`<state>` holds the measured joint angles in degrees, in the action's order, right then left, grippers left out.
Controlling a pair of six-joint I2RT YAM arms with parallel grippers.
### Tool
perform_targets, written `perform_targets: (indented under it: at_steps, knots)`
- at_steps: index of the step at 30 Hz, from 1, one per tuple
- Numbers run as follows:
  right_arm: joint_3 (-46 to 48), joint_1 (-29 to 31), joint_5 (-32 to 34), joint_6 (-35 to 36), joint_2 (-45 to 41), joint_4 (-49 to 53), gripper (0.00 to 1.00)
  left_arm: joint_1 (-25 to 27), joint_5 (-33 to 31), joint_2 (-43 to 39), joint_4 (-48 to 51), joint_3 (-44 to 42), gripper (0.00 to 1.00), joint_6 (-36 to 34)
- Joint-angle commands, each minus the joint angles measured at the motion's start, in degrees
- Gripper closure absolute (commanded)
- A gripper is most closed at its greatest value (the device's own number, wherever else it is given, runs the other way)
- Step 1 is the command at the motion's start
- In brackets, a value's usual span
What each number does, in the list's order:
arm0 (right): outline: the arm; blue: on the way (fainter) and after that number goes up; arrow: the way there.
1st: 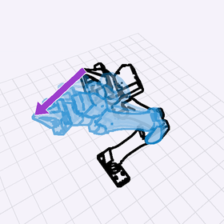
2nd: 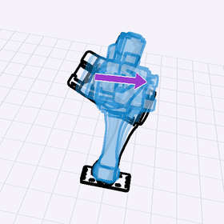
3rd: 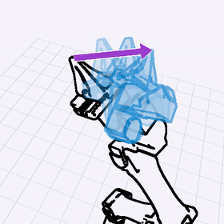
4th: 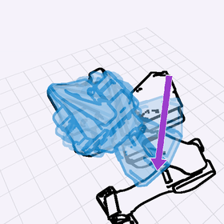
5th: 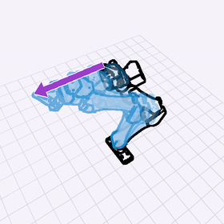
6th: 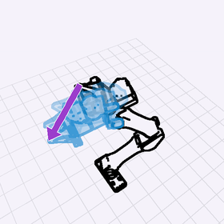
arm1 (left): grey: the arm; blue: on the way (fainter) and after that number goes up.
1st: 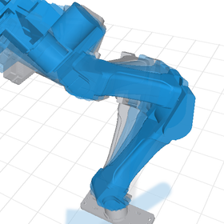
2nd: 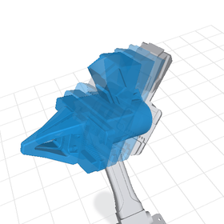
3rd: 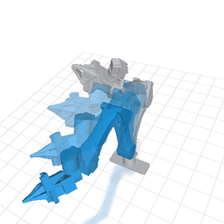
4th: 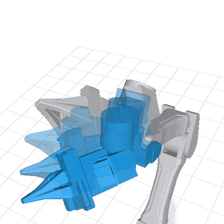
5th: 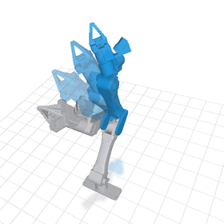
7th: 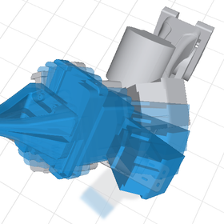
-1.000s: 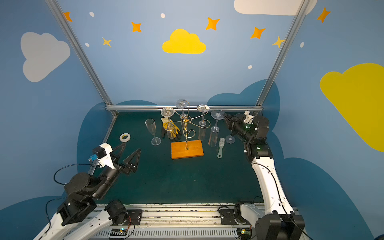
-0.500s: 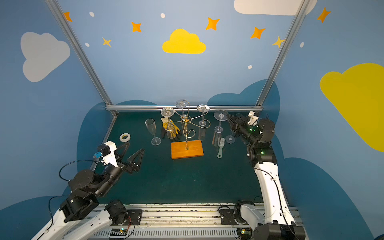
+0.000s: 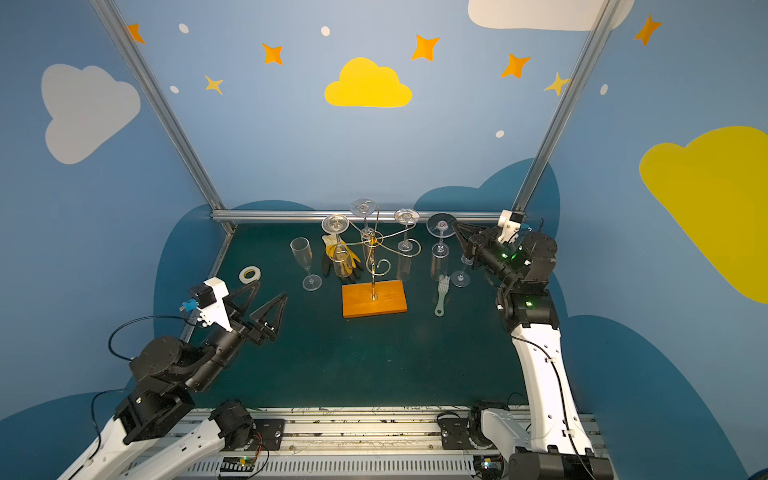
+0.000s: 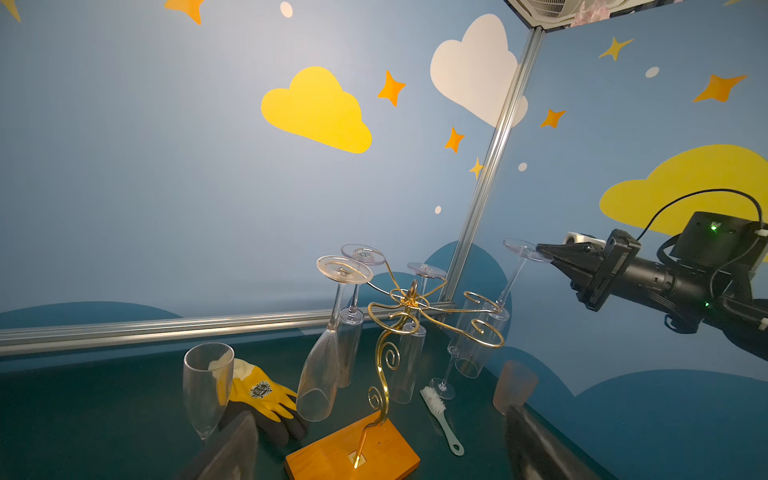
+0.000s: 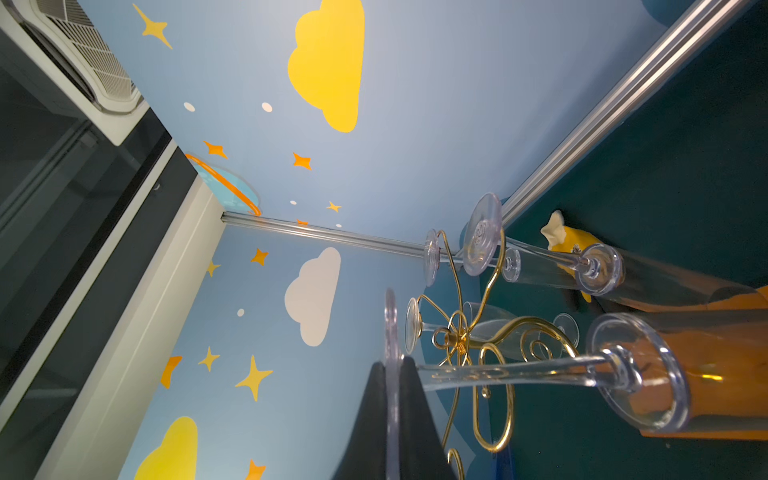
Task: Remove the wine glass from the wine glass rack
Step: 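Lift the flute up away from the rack with the right gripper while the left rises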
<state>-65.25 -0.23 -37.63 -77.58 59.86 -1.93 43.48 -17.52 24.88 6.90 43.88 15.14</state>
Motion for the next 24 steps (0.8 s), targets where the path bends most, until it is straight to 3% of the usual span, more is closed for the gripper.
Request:
perform_targets:
  at_steps: [1, 17, 24]
  knots:
    - [-3.1, -0.3, -0.7, 4.6, -0.8, -2.7, 1.0, -0.3, 1.9, 0.6, -1.3, 2.4, 0.09, 2.6]
    - [-3.7, -0.2, 0.8, 22.2, -4.9, -6.1, 1.0, -0.2, 6.3, 5.7, -4.0, 8.3, 0.09, 10.3]
    - [-2.3, 0.0, 1.0, 26.8, -6.7, -7.9, 1.0, -0.2, 9.5, 9.1, -5.5, 10.7, 0.09, 11.8]
